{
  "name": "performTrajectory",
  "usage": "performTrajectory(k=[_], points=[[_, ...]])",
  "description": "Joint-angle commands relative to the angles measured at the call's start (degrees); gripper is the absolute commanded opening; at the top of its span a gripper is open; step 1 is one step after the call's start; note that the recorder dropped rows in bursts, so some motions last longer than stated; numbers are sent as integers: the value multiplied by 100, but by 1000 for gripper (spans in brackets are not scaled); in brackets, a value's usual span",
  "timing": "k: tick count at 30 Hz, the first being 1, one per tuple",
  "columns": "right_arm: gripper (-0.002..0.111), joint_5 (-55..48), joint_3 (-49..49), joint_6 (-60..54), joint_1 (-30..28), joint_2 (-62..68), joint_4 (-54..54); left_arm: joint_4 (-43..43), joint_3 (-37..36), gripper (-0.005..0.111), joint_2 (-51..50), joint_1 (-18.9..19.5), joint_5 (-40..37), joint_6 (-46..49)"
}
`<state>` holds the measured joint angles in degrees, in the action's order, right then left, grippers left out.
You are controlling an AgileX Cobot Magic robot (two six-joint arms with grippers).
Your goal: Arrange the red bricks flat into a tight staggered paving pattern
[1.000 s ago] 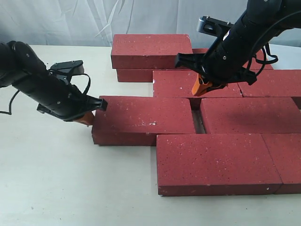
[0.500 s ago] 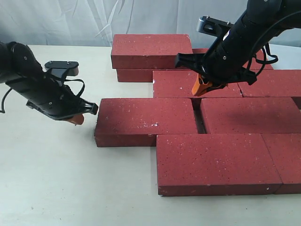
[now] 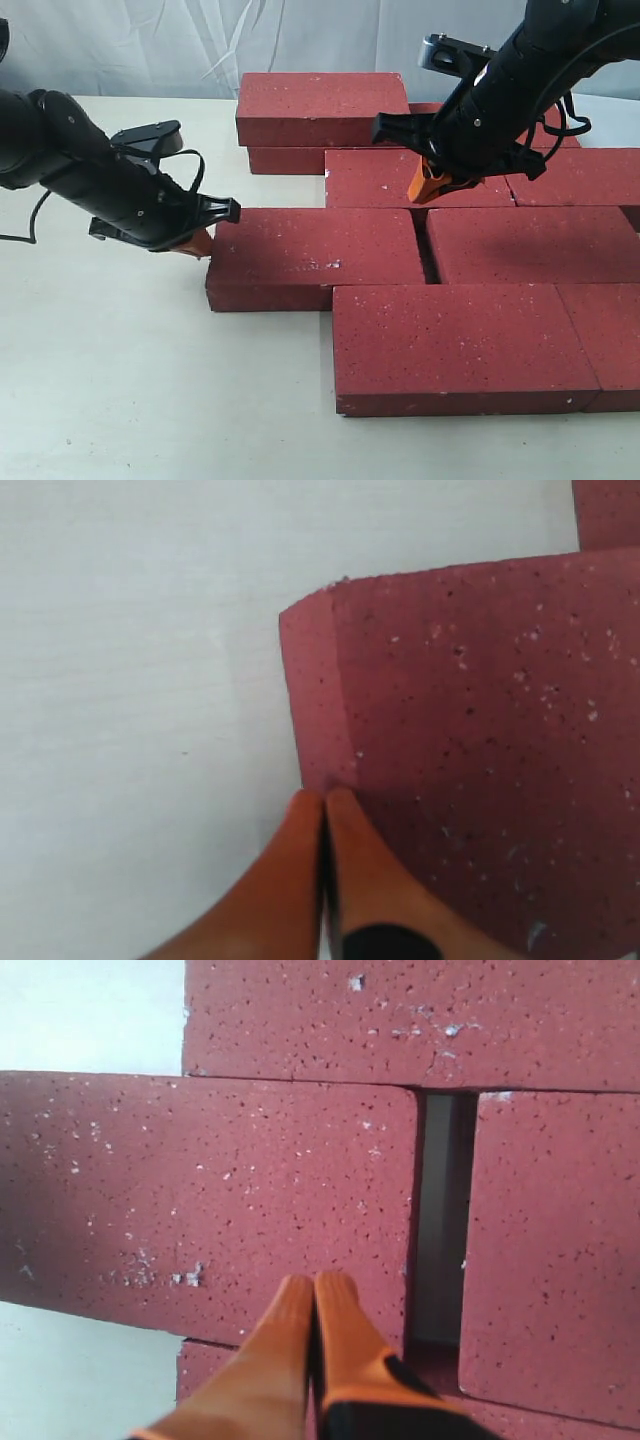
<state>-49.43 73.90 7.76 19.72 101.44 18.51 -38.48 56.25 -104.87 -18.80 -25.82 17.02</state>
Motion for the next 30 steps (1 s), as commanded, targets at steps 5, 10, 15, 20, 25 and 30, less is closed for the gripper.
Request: performTrajectory(k=[5, 10, 15, 20, 25, 30], points=[[0, 63, 9, -37, -29, -11, 1, -392, -10, 0, 5, -173, 115, 3], [0, 63, 9, -37, -29, -11, 1, 333, -10, 0, 5, -158, 155, 3], [0, 63, 9, -37, -29, -11, 1, 709, -10, 0, 5, 8, 232, -228], [0, 134, 9, -37, -29, -11, 1, 71, -10, 0, -5, 34, 195, -300], [0, 146, 9, -37, -29, -11, 1, -265, -10, 0, -191, 24, 157, -300], [0, 146, 9, -37, -29, -11, 1, -445, -10, 0, -459, 24, 75, -286]])
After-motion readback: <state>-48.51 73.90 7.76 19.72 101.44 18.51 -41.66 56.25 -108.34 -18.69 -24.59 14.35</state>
